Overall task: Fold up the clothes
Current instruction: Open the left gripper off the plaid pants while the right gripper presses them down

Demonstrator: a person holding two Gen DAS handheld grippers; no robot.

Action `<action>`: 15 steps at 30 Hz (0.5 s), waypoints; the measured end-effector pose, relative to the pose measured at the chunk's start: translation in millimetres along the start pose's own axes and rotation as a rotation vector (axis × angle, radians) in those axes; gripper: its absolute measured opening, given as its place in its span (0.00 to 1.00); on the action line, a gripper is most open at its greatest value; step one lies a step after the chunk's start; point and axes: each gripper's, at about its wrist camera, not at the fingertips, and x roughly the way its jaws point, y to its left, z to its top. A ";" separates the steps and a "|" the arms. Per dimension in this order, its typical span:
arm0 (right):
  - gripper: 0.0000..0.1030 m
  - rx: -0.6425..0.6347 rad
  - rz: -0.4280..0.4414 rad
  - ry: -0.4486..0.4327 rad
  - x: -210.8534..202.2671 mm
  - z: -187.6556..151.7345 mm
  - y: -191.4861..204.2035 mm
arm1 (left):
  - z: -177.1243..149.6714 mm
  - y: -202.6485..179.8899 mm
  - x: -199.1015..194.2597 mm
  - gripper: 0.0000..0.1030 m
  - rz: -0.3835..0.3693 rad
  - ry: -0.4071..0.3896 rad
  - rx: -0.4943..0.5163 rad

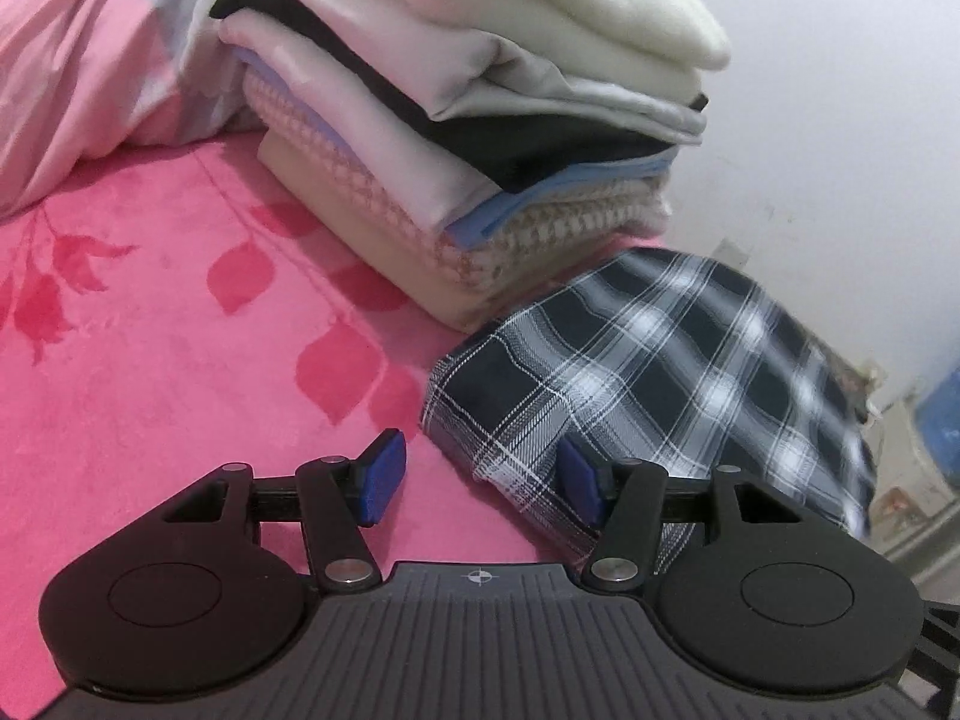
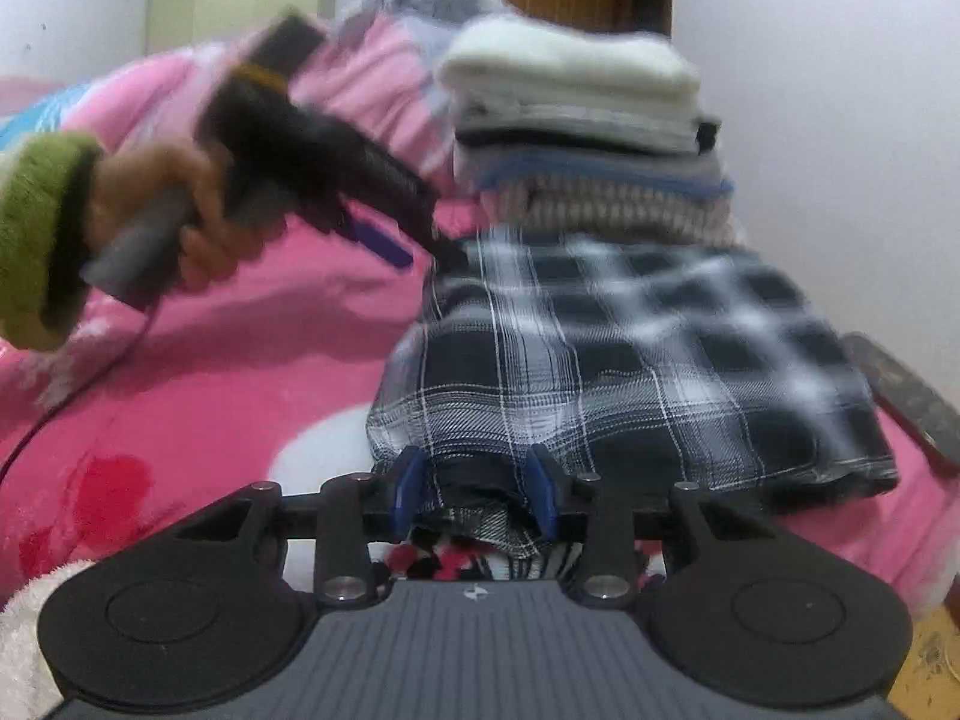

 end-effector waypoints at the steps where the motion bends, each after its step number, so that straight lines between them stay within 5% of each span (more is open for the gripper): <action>1: 0.31 -0.004 -0.002 -0.018 -4.8 3.2 0.7 | 2.2 0.2 -1.8 0.55 -0.004 -0.013 0.009; 7: 0.33 -0.132 0.006 -0.127 -17.4 21.1 21.0 | 15.7 11.1 -4.2 0.55 -0.058 -0.020 -0.047; 9: 0.46 -0.194 -0.032 -0.098 -8.1 15.7 27.8 | 17.9 19.6 0.6 0.55 -0.101 0.021 -0.139; 12: 0.50 -0.286 -0.095 -0.046 6.9 6.3 37.7 | 18.5 27.1 9.0 0.55 -0.119 0.064 -0.209; 14: 0.43 -0.347 -0.137 -0.012 16.9 0.1 44.3 | 17.4 28.9 14.0 0.54 -0.114 0.069 -0.215; 15: 0.22 -0.378 -0.158 0.006 21.9 -3.0 47.6 | 17.0 29.8 16.4 0.53 -0.116 0.071 -0.219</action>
